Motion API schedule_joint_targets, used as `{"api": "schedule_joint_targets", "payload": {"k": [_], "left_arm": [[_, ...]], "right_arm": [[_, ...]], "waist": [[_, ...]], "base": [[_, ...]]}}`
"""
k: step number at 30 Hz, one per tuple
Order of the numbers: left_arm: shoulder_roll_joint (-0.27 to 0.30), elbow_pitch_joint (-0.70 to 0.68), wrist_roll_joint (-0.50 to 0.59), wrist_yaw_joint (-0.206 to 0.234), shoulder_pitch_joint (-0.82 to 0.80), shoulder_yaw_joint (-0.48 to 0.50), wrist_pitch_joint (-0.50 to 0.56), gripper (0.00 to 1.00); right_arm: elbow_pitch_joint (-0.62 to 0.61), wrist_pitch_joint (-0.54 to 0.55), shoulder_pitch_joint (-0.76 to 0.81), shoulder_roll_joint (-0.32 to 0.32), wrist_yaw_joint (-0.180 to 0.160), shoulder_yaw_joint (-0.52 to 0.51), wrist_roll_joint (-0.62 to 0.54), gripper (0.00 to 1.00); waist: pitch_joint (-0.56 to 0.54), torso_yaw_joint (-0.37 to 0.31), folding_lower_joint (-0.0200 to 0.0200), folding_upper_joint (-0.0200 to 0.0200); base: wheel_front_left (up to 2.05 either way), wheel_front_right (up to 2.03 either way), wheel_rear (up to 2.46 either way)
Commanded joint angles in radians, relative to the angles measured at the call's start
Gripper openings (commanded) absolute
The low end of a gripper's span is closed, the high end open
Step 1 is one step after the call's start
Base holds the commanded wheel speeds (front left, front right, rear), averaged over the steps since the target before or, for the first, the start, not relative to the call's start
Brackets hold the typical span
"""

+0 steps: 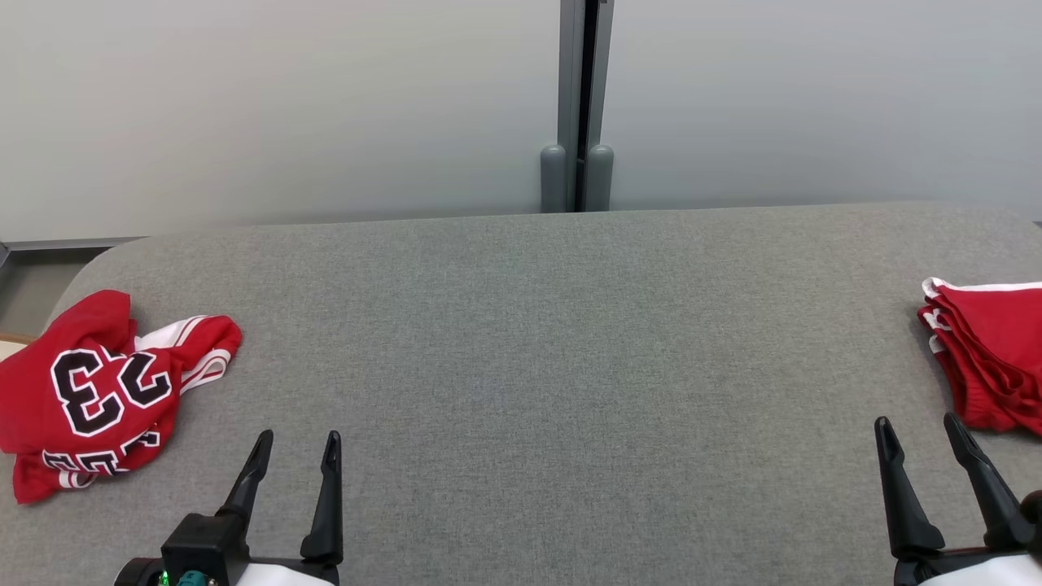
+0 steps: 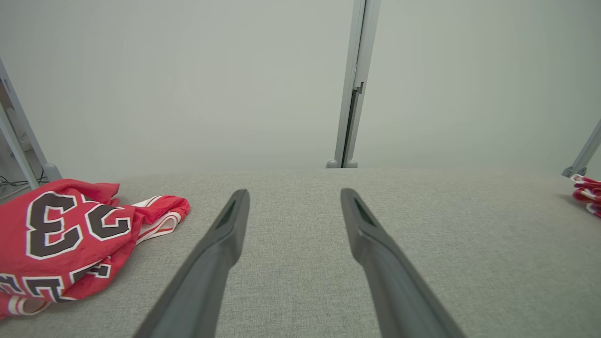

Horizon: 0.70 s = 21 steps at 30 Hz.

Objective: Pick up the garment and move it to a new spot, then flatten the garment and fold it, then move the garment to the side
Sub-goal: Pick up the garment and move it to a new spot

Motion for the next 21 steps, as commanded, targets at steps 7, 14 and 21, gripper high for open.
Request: {"api": "schedule_joint_targets", "payload": {"k": [7, 14, 21], "left_arm": [[0.014, 0.000, -0.012, 0.007, 0.015, 0.009, 0.003, 1.00], [0.020, 0.006, -0.018, 0.010, 0.010, 0.009, 0.000, 1.00], [0.025, 0.011, -0.021, 0.012, 0.004, 0.011, -0.006, 1.00]], "right_arm": [[-0.018, 0.010, 0.015, 0.004, 0.000, -0.007, -0.003, 1.00], [-0.020, 0.013, 0.017, 0.008, 0.000, -0.009, -0.003, 1.00], [-0.020, 0.011, 0.014, 0.010, 0.000, -0.005, 0.004, 1.00]], "waist": [[-0.007, -0.005, 0.0000, -0.0001], [-0.007, -0.003, 0.0000, -0.0001], [-0.008, -0.007, 0.0000, -0.0001]], "base": [[0.00, 0.00, 0.00], [0.00, 0.00, 0.00], [0.00, 0.00, 0.00]]}}
